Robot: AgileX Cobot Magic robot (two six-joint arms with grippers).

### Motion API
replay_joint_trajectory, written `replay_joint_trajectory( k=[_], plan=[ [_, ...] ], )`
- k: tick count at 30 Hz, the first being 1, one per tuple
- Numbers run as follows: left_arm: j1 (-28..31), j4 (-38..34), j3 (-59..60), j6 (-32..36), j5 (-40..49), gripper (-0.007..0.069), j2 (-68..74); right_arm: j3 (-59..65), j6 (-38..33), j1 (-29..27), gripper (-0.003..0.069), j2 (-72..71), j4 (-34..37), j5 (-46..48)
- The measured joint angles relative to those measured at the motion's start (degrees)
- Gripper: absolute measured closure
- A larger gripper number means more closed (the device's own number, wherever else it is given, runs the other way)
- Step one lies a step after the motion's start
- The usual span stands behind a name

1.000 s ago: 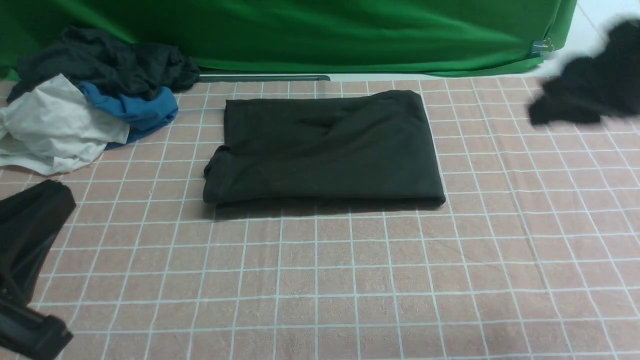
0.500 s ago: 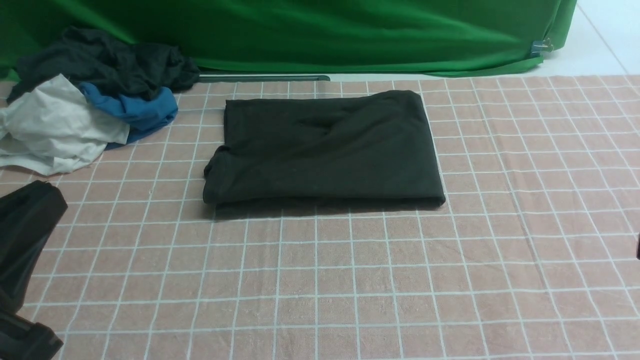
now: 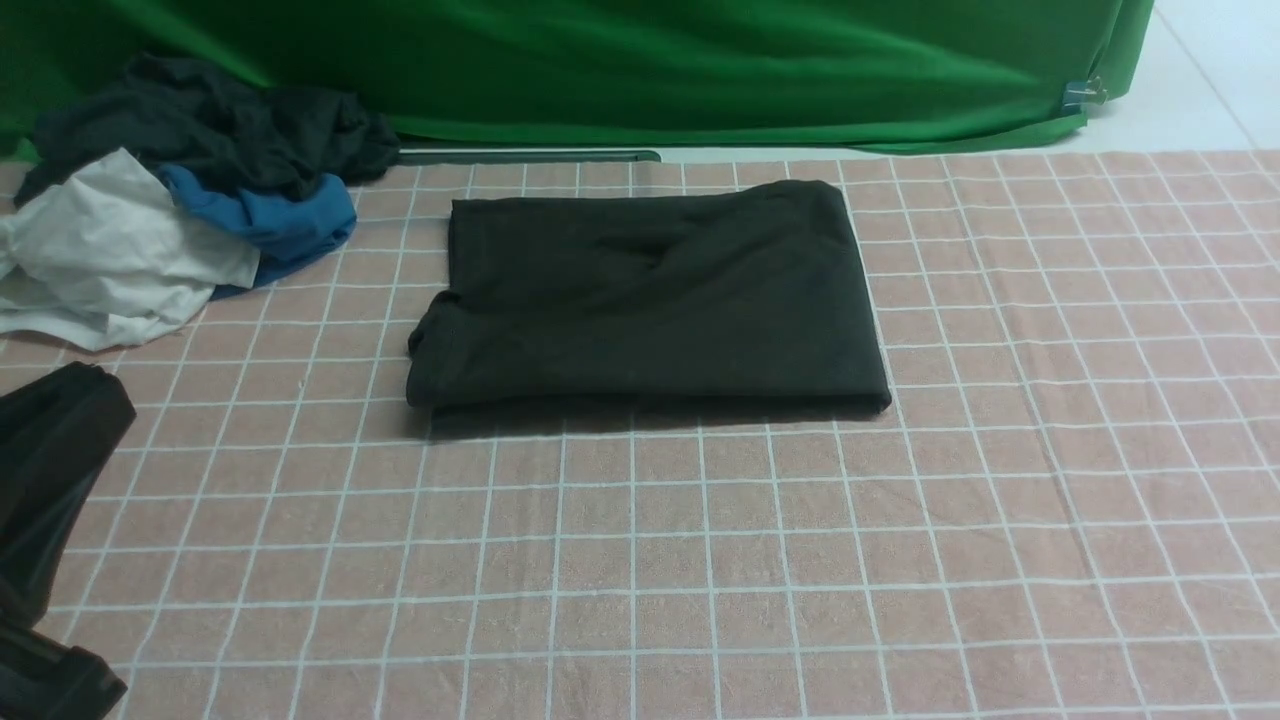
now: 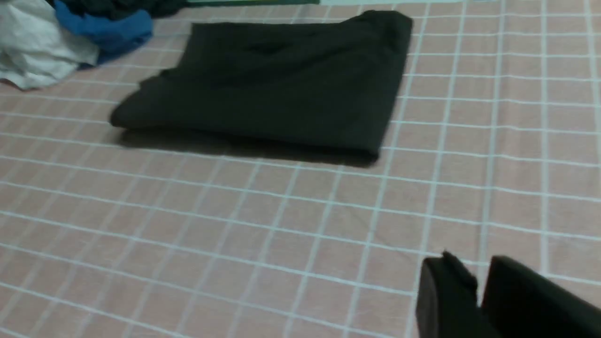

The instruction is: Fold a long-sleeved shirt over a pink coffee tablecloth.

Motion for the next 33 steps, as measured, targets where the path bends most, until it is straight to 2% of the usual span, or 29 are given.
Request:
replay_joint_trajectory(
  k=[4,7,9,14,33],
  plan=[
    [0.0,0.0,0.0,0.0,0.0,0.0607,0.0,5.6,-4.1,-3.5,0.0635,-5.3,-1.5,-6.6],
    [0.0,0.0,0.0,0.0,0.0,0.0607,0.0,10.9,-6.8,-6.3,0.0639,-9.4,-2.2,-12.1],
    [0.0,0.0,0.0,0.0,0.0,0.0607,0.0,19.3,-8.0,-9.3,0.0639,-15.3,-2.6,-19.2],
    [0.0,0.0,0.0,0.0,0.0,0.0607,0.0,30.1,-6.9,-10.0,0.0641,-21.9,-2.8,-28.3],
    [0.0,0.0,0.0,0.0,0.0,0.0607,0.0,31.2,-6.0,-11.7,0.063,-24.9,-4.4,-25.9]
  ],
)
